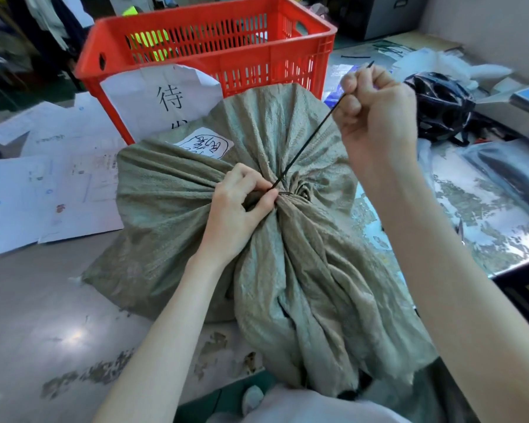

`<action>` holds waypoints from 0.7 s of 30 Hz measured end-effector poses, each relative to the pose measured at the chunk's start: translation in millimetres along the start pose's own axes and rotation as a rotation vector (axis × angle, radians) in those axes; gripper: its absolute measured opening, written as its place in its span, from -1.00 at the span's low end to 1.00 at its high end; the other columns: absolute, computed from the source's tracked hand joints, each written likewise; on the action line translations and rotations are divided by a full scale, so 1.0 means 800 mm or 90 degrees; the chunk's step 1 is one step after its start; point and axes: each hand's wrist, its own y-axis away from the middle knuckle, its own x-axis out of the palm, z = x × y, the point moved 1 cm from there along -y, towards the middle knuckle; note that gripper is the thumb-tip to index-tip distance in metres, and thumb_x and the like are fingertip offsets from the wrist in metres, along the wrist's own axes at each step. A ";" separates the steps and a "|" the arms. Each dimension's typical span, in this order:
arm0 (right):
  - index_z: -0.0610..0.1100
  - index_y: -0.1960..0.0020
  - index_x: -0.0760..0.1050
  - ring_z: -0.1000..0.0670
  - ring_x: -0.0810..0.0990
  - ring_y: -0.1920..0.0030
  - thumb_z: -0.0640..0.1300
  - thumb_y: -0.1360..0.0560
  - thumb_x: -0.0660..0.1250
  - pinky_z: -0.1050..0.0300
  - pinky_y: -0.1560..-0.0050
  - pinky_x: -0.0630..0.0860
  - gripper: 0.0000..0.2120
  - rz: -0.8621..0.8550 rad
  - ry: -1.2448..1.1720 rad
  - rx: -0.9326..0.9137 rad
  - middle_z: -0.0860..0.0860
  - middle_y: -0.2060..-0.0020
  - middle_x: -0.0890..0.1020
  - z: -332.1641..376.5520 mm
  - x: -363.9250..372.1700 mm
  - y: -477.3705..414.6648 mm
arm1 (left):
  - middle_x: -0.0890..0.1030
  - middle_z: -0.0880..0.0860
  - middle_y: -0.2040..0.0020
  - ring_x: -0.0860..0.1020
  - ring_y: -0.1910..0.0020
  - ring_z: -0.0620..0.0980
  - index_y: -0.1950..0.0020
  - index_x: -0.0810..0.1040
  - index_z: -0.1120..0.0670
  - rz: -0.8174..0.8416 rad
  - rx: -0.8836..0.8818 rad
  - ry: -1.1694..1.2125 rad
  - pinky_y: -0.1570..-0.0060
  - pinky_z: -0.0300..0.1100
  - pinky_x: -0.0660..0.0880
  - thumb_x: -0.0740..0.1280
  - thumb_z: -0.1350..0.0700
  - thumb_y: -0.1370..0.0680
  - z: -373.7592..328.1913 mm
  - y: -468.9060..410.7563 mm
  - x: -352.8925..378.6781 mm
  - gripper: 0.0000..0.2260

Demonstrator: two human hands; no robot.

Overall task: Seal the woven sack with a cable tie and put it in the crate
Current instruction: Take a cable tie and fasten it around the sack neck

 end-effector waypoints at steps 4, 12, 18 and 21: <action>-0.16 0.33 0.26 0.13 0.24 0.55 -0.45 -0.55 0.06 0.33 0.53 0.15 -0.67 -0.030 -0.028 -0.027 -0.03 0.43 0.42 0.008 -0.009 0.001 | 0.45 -0.03 0.13 0.44 0.14 -0.31 0.15 0.55 0.13 0.004 -0.003 -0.005 0.03 -0.25 0.39 0.40 0.15 -0.50 0.005 0.006 -0.004 -0.92; -0.18 0.31 0.29 0.10 0.25 0.53 -0.47 -0.53 0.06 0.31 0.49 0.18 -0.69 -0.060 -0.024 -0.046 -0.06 0.40 0.42 0.023 -0.023 -0.001 | 0.47 -0.04 0.15 0.47 0.16 -0.22 0.17 0.56 0.10 0.009 -0.040 0.004 0.04 -0.21 0.39 0.39 0.09 -0.48 0.005 0.013 0.005 -0.91; -0.20 0.27 0.32 0.07 0.33 0.53 -0.45 -0.53 0.13 0.28 0.47 0.24 -0.75 0.034 0.027 -0.068 -0.06 0.41 0.50 0.024 -0.014 0.005 | 0.49 -0.04 0.13 0.49 0.12 -0.18 0.13 0.56 0.11 -0.005 -0.054 0.001 -0.01 -0.09 0.45 0.35 0.12 -0.48 0.001 0.016 0.011 -0.93; -0.21 0.22 0.36 0.06 0.39 0.52 -0.40 -0.55 0.15 0.27 0.45 0.33 -0.80 0.039 0.036 -0.069 -0.06 0.39 0.54 0.022 -0.016 0.008 | 0.50 -0.01 0.09 0.50 0.09 -0.10 0.10 0.57 0.13 -0.020 -0.061 0.005 -0.03 -0.08 0.47 0.33 0.15 -0.48 -0.004 0.017 0.014 -0.93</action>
